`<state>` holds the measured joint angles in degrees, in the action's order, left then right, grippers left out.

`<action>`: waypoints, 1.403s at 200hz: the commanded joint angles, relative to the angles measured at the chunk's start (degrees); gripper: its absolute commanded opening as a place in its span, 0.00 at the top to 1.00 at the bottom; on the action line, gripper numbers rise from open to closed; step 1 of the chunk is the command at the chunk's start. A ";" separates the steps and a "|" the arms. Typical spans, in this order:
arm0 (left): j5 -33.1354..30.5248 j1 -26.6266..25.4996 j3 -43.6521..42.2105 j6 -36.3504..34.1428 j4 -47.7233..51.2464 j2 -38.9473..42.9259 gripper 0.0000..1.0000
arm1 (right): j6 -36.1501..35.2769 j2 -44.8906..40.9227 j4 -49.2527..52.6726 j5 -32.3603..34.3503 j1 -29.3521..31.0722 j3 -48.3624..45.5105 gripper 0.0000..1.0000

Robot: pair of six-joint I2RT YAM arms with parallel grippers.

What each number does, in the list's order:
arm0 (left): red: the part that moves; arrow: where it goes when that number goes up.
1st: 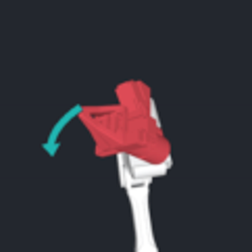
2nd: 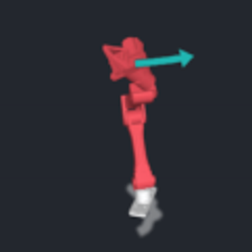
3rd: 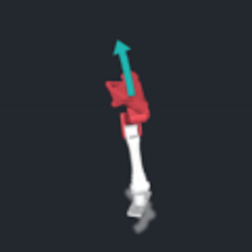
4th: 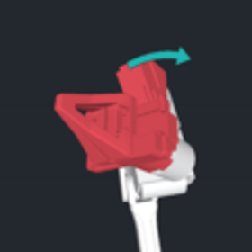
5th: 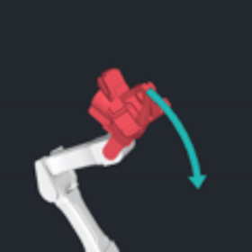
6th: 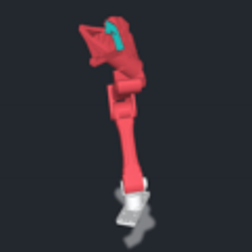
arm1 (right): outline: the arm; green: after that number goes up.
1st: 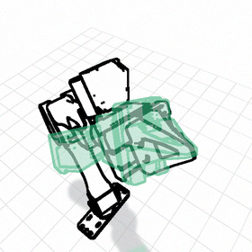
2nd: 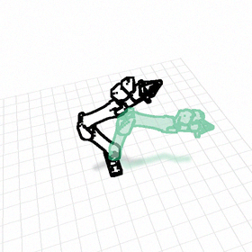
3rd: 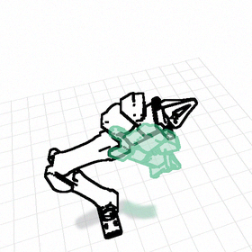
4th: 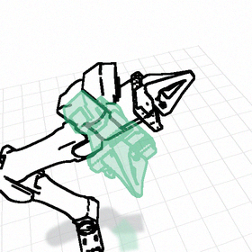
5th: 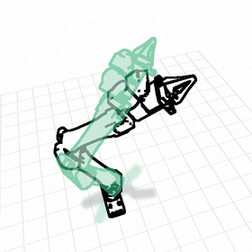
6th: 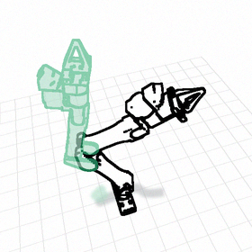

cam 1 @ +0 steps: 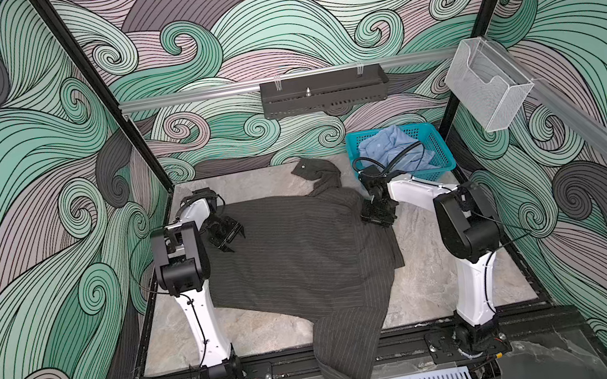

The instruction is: Fold and stack the long sleeve shirts

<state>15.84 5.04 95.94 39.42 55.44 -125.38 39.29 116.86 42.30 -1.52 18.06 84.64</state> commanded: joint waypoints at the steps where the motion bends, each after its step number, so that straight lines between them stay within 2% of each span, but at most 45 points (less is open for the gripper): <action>1: 2.84 -0.91 2.23 1.27 0.30 -3.78 0.39 | -3.12 2.67 4.66 0.69 -1.22 4.22 0.52; 26: 3.24 -0.66 -1.01 -0.08 0.00 2.57 0.36 | -5.72 0.05 6.49 -0.52 -1.04 5.80 0.50; 57: 3.86 2.13 -10.34 -2.43 -0.70 11.14 0.34 | -5.99 -9.14 7.59 0.24 0.84 0.79 0.42; 84: 4.07 3.94 -19.57 -2.94 -3.01 15.52 0.34 | -4.84 -14.35 7.54 -0.81 1.84 -5.14 0.41; 118: 6.61 6.06 -31.24 -0.96 -7.59 18.53 0.34 | -4.84 -14.97 6.59 -4.26 3.17 -9.71 0.41; 160: 10.53 7.95 -43.26 1.46 -10.79 23.52 0.34 | -1.41 -13.72 6.83 -5.48 4.21 -11.41 0.43; 204: 11.48 7.84 -54.15 4.36 -8.15 39.20 0.34 | -0.20 -10.72 7.94 -5.04 4.37 -11.25 0.43; 220: 8.78 8.01 -52.99 3.60 -5.24 43.45 0.34 | -0.97 -8.89 8.87 -3.97 4.10 -10.58 0.43; 238: 4.26 8.15 -45.38 1.75 -2.04 46.88 0.30 | -3.02 -6.19 10.87 -1.97 3.48 -9.26 0.43; 262: -0.76 8.32 -32.34 -0.44 1.23 44.27 0.25 | -5.58 -3.48 13.13 1.42 2.24 -8.58 0.44; 280: -3.54 8.52 -24.67 -1.65 2.15 39.38 0.23 | -6.96 -2.67 14.17 3.96 0.76 -9.07 0.44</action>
<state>19.27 12.91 62.63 40.42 53.78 -81.73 35.16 112.84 52.42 -3.60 20.84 75.64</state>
